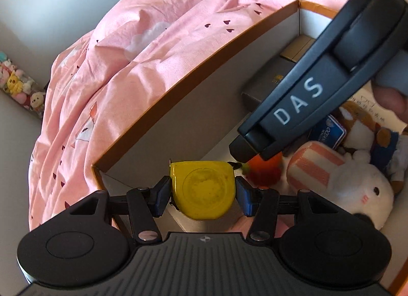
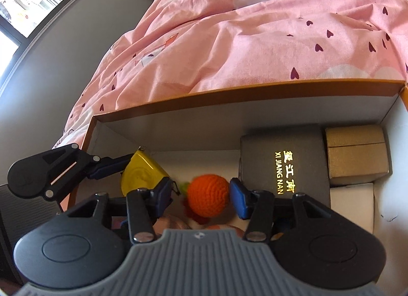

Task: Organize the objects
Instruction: 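Lift both items over the orange box and lower them inside, then open both grippers to release the tape measure and fruit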

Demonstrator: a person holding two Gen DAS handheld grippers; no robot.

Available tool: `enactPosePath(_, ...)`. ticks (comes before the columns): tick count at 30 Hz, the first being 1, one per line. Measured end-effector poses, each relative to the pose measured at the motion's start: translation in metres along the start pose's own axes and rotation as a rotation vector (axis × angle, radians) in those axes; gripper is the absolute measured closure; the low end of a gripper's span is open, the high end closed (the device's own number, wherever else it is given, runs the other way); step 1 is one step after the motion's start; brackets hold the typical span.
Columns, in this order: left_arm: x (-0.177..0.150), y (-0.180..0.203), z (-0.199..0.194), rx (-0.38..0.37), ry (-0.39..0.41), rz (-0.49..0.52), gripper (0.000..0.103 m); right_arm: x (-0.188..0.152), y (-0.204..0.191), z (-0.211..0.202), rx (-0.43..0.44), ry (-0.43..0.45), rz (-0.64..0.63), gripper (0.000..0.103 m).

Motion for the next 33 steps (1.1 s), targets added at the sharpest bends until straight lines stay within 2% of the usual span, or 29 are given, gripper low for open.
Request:
enactPosePath(5, 0.004, 0.004, 0.003, -0.053, -0.024, 0.059, 0.042, 0.002, 0.001, -0.010, 0.008, 0.027, -0.013, 0.047)
enactPosePath(9, 0.006, 0.008, 0.013, -0.038, -0.104, 0.094, 0.042, 0.002, 0.000, -0.019, 0.000, 0.056, -0.029, 0.046)
enactPosePath(14, 0.005, 0.005, 0.024, -0.056, -0.197, 0.069, 0.042, 0.001, 0.002, -0.024, -0.028, 0.072, -0.049, 0.046)
enactPosePath(16, 0.004, 0.004, 0.026, -0.051, -0.211, 0.063, 0.039, 0.000, 0.004, -0.024, -0.034, 0.071, -0.047, 0.046)
enactPosePath(20, 0.001, 0.004, 0.022, -0.052, -0.199, 0.062, 0.036, -0.001, 0.006, -0.026, -0.041, 0.069, -0.045, 0.046)
enactPosePath(25, -0.003, 0.008, 0.009, 0.001, -0.150, 0.096, 0.031, -0.002, 0.003, -0.034, -0.047, 0.080, -0.054, 0.046)
enactPosePath(30, -0.007, 0.005, -0.023, 0.024, -0.078, 0.054, 0.030, -0.005, -0.002, -0.052, -0.059, 0.104, -0.078, 0.046)
enactPosePath(33, -0.010, 0.001, -0.050, 0.064, -0.016, 0.009, 0.030, -0.008, -0.007, -0.066, -0.069, 0.122, -0.094, 0.046)
Point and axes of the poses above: each gripper's, at about its wrist camera, not at the fingertips, and z roughly the way its jaws point, y to its right, x to its top, the point moved 3 cm from there along z, roughly the way its jaws point, and after that the axes turned 3 degrees about y, right-handed, at the moved point
